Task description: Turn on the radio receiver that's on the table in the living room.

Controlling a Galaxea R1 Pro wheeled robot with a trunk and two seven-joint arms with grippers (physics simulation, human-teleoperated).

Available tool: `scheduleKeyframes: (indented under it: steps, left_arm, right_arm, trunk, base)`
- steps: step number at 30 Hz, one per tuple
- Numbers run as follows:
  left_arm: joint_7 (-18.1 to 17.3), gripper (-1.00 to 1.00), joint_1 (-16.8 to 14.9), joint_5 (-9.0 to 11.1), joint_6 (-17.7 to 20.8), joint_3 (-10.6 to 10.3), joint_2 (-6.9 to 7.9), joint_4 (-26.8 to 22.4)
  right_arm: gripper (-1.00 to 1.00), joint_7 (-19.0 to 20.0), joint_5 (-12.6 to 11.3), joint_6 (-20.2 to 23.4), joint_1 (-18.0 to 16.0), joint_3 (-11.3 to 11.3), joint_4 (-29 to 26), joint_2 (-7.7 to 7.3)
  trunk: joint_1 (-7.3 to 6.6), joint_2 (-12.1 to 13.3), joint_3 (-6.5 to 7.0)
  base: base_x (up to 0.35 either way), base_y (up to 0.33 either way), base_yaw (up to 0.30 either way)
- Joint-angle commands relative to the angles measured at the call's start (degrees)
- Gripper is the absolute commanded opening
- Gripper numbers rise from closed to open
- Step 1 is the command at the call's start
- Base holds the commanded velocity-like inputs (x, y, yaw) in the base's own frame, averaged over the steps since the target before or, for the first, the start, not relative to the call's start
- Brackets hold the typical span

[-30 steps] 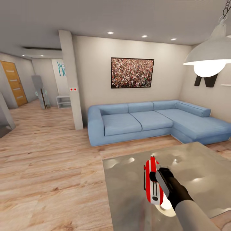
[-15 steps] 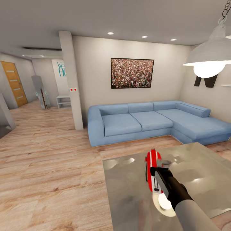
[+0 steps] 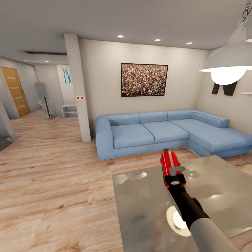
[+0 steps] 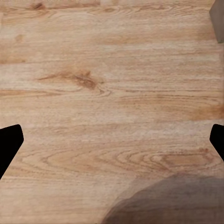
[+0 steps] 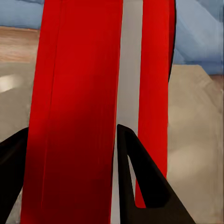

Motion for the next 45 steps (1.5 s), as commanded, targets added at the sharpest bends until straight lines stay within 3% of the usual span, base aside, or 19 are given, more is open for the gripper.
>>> scheduleKeyframes:
  steps: [1,2,5,8,14,19,22,23,27,38,41,45]
  left_arm:
    - [0.0,1.00,0.0,0.0,0.0,0.0,0.00,0.0]
    - [0.0,1.00,0.0,0.0,0.0,0.0,0.00,0.0]
    - [0.0,1.00,0.0,0.0,0.0,0.0,0.00,0.0]
    - [0.1,1.00,0.0,-0.1,0.0,0.0,0.00,0.0]
    - [0.1,1.00,0.0,-0.1,0.0,0.0,0.00,0.0]
    - [0.1,1.00,0.0,-0.1,0.0,0.0,0.00,0.0]
    - [0.1,1.00,0.0,-0.1,0.2,0.0,0.00,0.0]
    - [0.1,1.00,0.0,-0.1,0.2,0.0,0.00,0.0]
    - [0.1,1.00,0.0,-0.1,0.3,0.0,0.00,0.0]
    - [0.1,1.00,0.0,-0.1,0.3,0.0,0.00,0.0]
    - [0.1,1.00,0.0,-0.1,0.3,0.0,0.00,0.0]
    - [0.1,1.00,0.0,-0.1,0.3,0.0,0.00,0.0]
  right_arm:
    - [-1.00,-0.1,2.7,0.0,0.0,0.2,0.0,0.07]
    - [-1.00,-0.1,3.9,0.0,0.0,0.5,0.0,0.10]
    - [-1.00,-0.3,10.8,-0.2,0.0,3.4,-0.1,0.17]
    - [-1.00,-1.8,14.8,-1.5,0.0,7.1,0.0,0.25]
    - [-1.00,-9.7,17.0,-2.6,0.0,14.3,0.1,0.29]
    - [-1.00,-17.6,17.7,-2.7,0.0,22.3,0.2,0.24]
    - [-1.00,-22.2,20.9,-2.7,0.0,26.9,0.3,0.21]
    - [-1.00,-23.0,21.8,-2.6,0.0,27.4,0.3,0.21]
    - [-1.00,-27.4,29.4,-2.1,0.0,29.1,0.7,0.20]
    - [-1.00,-28.9,42.8,-1.7,0.2,29.3,2.9,0.01]
    - [-1.00,-30.4,45.2,-1.7,0.2,29.3,4.1,-0.04]
    - [-1.00,-32.5,45.9,-1.7,0.2,29.3,4.9,-0.06]
  trunk:
    - [0.00,0.0,0.00]
    - [0.00,0.0,0.00]
    - [0.00,0.0,0.00]
    - [0.00,0.0,0.00]
    - [0.00,0.0,0.00]
    - [0.00,0.0,0.00]
    - [0.00,0.0,0.00]
    - [0.00,0.0,0.00]
    - [0.00,0.0,0.00]
    - [0.00,0.0,0.00]
    - [0.00,0.0,0.00]
    - [0.00,0.0,0.00]
  base:
    - [0.000,0.000,0.000]
    - [0.000,0.000,0.000]
    - [0.000,0.000,0.000]
    - [0.000,0.000,0.000]
    - [0.000,0.000,0.000]
    - [0.000,0.000,0.000]
    - [0.000,0.000,0.000]
    - [0.000,0.000,0.000]
    - [0.000,0.000,0.000]
    - [0.000,0.000,0.000]
    - [0.000,0.000,0.000]
    - [0.000,0.000,0.000]
